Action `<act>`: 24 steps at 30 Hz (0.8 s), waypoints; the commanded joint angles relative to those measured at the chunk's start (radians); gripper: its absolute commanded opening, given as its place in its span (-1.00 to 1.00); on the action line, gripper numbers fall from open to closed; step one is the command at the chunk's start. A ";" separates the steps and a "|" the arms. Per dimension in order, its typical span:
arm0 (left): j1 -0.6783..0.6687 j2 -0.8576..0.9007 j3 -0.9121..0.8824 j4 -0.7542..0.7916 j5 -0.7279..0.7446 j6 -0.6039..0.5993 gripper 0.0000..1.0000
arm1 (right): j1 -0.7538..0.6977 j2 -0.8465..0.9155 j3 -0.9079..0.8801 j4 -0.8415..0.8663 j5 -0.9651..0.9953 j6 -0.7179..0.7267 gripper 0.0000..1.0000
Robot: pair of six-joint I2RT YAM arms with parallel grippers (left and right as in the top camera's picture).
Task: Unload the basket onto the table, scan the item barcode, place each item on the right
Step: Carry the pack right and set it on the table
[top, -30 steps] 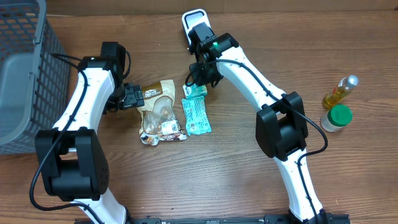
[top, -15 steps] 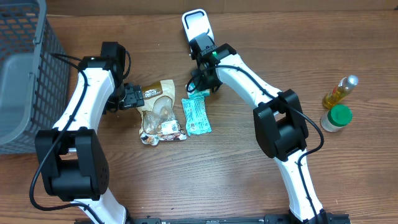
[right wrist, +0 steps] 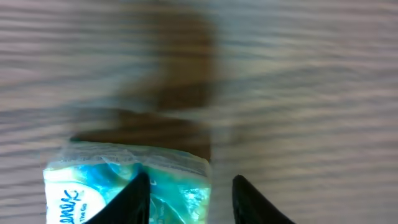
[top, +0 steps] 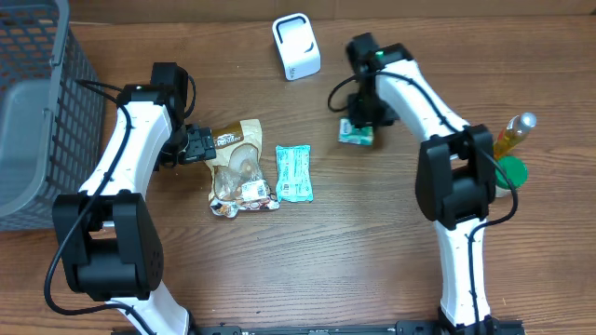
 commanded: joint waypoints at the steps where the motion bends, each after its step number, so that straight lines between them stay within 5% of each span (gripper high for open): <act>1: 0.003 0.007 0.015 0.002 -0.010 0.019 0.99 | -0.031 -0.029 -0.016 -0.058 0.003 0.042 -0.09; 17: 0.003 0.007 0.015 0.001 -0.010 0.019 0.99 | -0.068 -0.172 -0.016 -0.117 -0.188 0.039 -0.02; 18: 0.003 0.007 0.015 0.001 -0.010 0.019 0.99 | -0.074 -0.178 -0.016 -0.113 -0.188 0.039 -0.07; 22: 0.003 0.007 0.014 0.001 -0.010 0.019 0.99 | -0.118 -0.175 -0.019 -0.077 -0.190 0.040 -0.87; 24: 0.003 0.007 0.015 0.001 -0.010 0.019 0.99 | -0.135 -0.163 -0.019 -0.055 -0.190 0.044 -0.93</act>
